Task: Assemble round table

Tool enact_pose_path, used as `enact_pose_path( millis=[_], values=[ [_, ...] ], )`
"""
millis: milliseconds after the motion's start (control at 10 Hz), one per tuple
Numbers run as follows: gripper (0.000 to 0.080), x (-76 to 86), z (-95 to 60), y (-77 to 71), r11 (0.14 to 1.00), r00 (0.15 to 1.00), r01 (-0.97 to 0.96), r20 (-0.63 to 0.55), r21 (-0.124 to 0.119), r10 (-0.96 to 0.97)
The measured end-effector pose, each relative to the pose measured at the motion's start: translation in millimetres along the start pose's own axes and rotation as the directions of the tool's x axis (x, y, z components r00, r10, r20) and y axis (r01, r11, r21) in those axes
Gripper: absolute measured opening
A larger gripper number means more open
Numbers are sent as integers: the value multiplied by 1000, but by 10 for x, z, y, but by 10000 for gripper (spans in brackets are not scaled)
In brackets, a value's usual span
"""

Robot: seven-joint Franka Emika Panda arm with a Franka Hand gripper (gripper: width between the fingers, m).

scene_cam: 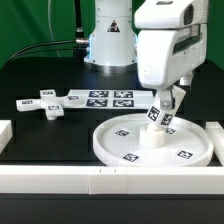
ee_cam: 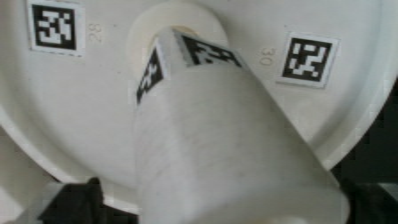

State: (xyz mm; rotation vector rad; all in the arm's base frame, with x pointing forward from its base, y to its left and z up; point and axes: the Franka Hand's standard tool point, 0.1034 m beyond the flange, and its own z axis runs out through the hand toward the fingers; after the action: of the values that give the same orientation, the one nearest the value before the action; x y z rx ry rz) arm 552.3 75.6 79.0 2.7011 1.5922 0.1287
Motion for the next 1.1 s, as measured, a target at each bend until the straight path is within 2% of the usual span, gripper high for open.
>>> enact_pose_path(
  millis=[100, 400, 800, 900, 1000, 1100],
  values=[
    [649, 14, -2, 2, 994, 994, 113, 16, -11, -112],
    [649, -35, 17, 23, 950, 950, 311, 34, -9, -310],
    [622, -66, 46, 26, 944, 943, 330, 36, -3, -330],
    [445, -68, 50, 24, 944, 943, 330, 36, -2, -330],
    [403, -73, 50, 28, 944, 944, 329, 36, -2, -328],
    [403, -85, 50, 37, 945, 945, 326, 36, -2, -326]
  ],
)
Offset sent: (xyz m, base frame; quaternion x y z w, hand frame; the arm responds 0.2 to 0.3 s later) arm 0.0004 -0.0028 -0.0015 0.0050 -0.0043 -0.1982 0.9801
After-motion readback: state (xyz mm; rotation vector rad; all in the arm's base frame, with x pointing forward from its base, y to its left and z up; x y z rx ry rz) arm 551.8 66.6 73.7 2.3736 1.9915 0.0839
